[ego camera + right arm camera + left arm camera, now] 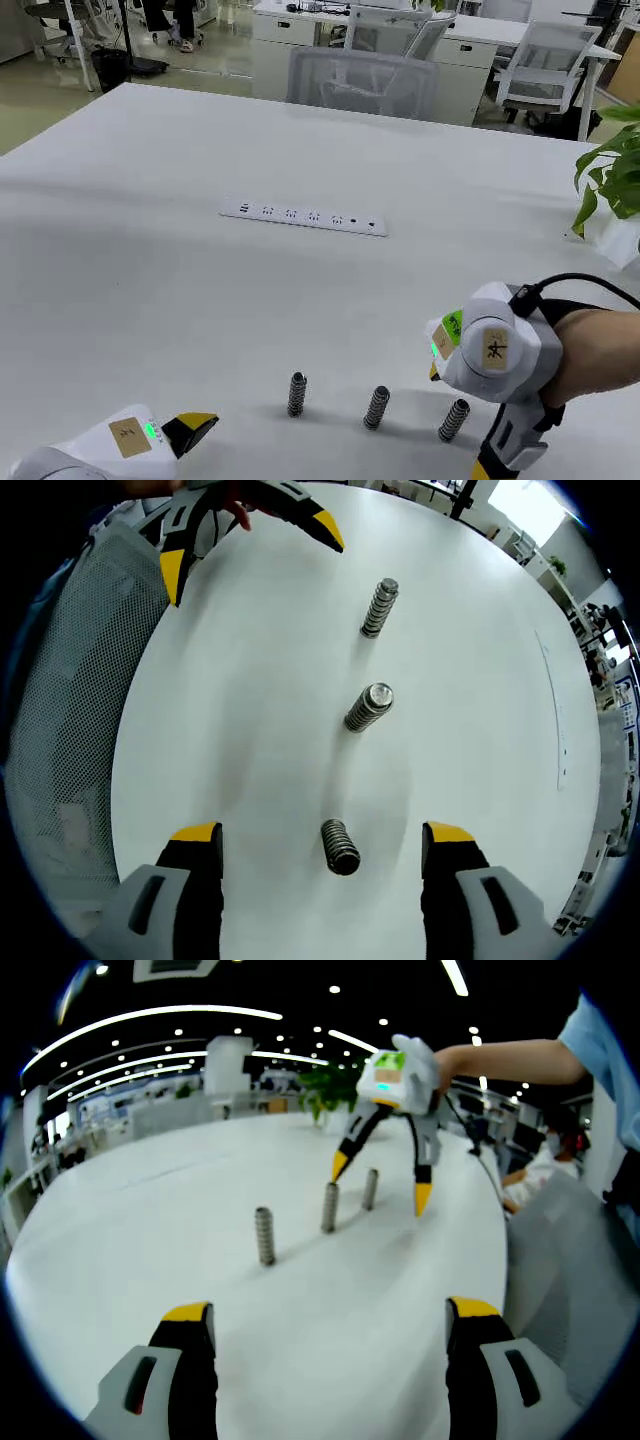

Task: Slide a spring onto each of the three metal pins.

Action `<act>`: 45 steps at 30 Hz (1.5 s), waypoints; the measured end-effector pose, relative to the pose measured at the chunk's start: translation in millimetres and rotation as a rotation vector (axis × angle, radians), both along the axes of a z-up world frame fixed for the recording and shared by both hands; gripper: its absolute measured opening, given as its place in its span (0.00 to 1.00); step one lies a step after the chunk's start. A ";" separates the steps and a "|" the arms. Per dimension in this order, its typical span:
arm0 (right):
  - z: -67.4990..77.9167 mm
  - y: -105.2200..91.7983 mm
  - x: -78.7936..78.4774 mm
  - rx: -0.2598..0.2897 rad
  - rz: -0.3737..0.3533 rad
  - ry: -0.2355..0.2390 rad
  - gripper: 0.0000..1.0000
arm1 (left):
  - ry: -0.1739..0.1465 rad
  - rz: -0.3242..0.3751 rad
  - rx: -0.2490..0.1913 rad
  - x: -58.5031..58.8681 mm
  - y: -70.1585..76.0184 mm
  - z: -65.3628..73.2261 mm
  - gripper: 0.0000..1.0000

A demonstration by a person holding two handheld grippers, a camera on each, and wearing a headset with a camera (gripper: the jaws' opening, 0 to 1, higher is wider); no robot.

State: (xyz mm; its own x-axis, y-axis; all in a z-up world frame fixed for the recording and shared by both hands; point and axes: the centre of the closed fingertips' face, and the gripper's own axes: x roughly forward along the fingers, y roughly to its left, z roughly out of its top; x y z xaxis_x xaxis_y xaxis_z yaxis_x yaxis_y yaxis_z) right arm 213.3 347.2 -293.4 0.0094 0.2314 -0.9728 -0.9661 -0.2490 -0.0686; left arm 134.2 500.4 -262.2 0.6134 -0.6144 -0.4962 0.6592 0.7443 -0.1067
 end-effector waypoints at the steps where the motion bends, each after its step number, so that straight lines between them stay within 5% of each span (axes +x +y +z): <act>1: 0.5 -0.1 -0.8 0.012 -0.007 0.000 0.87 | -0.002 -0.001 0.001 0.1 -0.1 0.8 0.97; 6: 4.6 -2.1 -3.3 0.104 -0.077 -0.050 0.99 | -0.011 0.000 0.001 0.5 0.8 5.8 0.97; 16: 7.8 -16.3 -26.2 0.277 -0.293 -0.015 0.99 | -0.015 0.001 0.008 -1.7 4.2 9.3 0.97; 20: 19.5 -20.7 -30.7 0.390 -0.404 -0.014 0.99 | -0.016 0.004 0.012 -3.7 4.8 9.7 0.97; 33: 42.3 -45.8 -56.6 0.584 -0.610 -0.022 0.99 | -0.029 0.038 0.018 -9.6 10.6 15.6 0.97; 38: 49.5 -45.5 -70.7 0.663 -0.650 -0.043 0.99 | -0.044 0.094 0.017 -8.2 15.7 20.9 0.98; 41: 47.8 -44.9 -80.9 0.659 -0.656 -0.055 0.99 | -0.059 0.138 0.002 -7.3 18.8 25.5 0.98; 45: 60.7 -44.6 -80.2 0.756 -0.726 -0.118 0.99 | -0.058 0.102 0.036 -16.5 17.0 28.0 0.98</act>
State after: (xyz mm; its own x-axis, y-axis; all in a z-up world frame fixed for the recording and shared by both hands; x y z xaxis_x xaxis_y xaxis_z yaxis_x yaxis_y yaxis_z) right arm 133.1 302.6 -232.7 0.4744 0.6778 -0.5617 -0.8430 0.5336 -0.0680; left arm 117.7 517.3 -234.2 0.7005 -0.5295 -0.4785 0.5840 0.8107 -0.0423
